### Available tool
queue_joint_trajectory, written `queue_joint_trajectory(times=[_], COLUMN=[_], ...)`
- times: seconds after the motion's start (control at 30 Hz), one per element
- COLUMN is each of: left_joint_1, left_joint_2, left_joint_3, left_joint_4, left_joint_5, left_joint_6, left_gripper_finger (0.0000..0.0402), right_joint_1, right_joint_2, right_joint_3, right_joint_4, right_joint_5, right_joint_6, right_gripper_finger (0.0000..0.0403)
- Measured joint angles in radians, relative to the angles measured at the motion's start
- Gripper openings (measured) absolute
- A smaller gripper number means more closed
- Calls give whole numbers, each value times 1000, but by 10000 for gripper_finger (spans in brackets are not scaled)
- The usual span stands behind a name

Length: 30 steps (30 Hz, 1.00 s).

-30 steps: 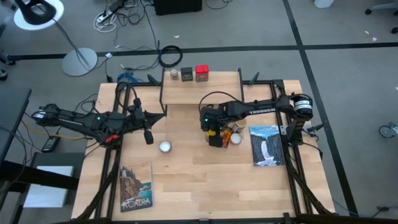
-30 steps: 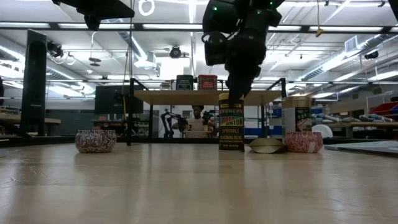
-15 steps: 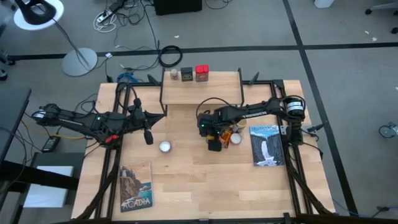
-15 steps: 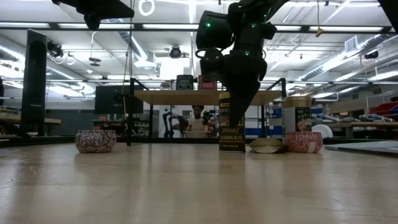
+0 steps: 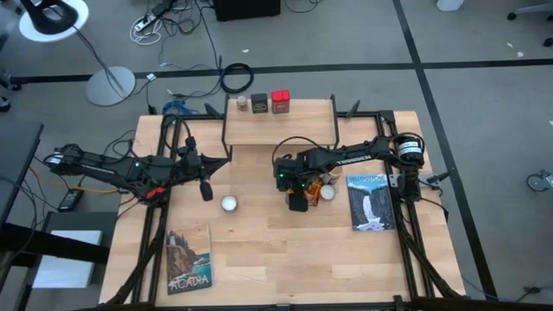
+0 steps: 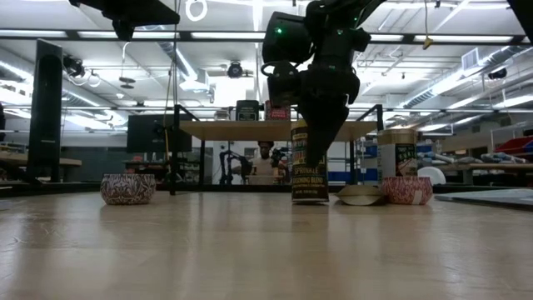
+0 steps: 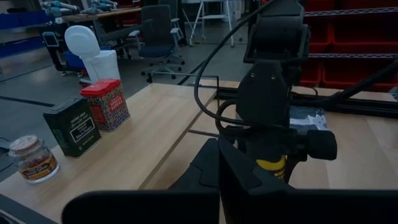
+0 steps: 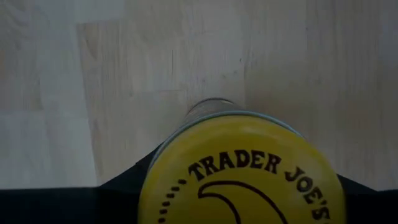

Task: Shelf spices
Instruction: Put the yellow seasoning bottle on the shelf

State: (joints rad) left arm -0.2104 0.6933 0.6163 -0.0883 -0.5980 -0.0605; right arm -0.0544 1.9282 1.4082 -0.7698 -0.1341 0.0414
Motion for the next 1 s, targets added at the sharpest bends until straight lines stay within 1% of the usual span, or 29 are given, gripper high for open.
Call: queue_joint_trajectory(times=[0.17, 0.23, 0.3, 0.57, 0.73, 0.87, 1.0], left_joint_1=[0, 0, 0, 0, 0, 0, 0], left_joint_2=[0, 0, 0, 0, 0, 0, 0], left_joint_3=[0, 0, 0, 0, 0, 0, 0], left_joint_4=[-1, -1, -2, -4, -8, -8, -8], left_joint_5=[0, 0, 0, 0, 0, 0, 0], left_joint_6=[0, 0, 0, 0, 0, 0, 0], left_gripper_finger=[1, 1, 1, 1, 1, 1, 1], right_joint_1=[1, 6, 13, 35, 24, -15, -70], right_joint_2=[0, 0, 0, 0, 0, 0, 0], right_joint_3=[16, 43, 83, 299, 464, 584, 671], right_joint_4=[-28, -46, -72, -212, -339, -418, -482], right_joint_5=[2, 10, 41, 141, 234, 247, 251], right_joint_6=[0, -9, -24, -82, -128, -151, -172], right_gripper_finger=[207, 207, 207, 207, 207, 207, 208])
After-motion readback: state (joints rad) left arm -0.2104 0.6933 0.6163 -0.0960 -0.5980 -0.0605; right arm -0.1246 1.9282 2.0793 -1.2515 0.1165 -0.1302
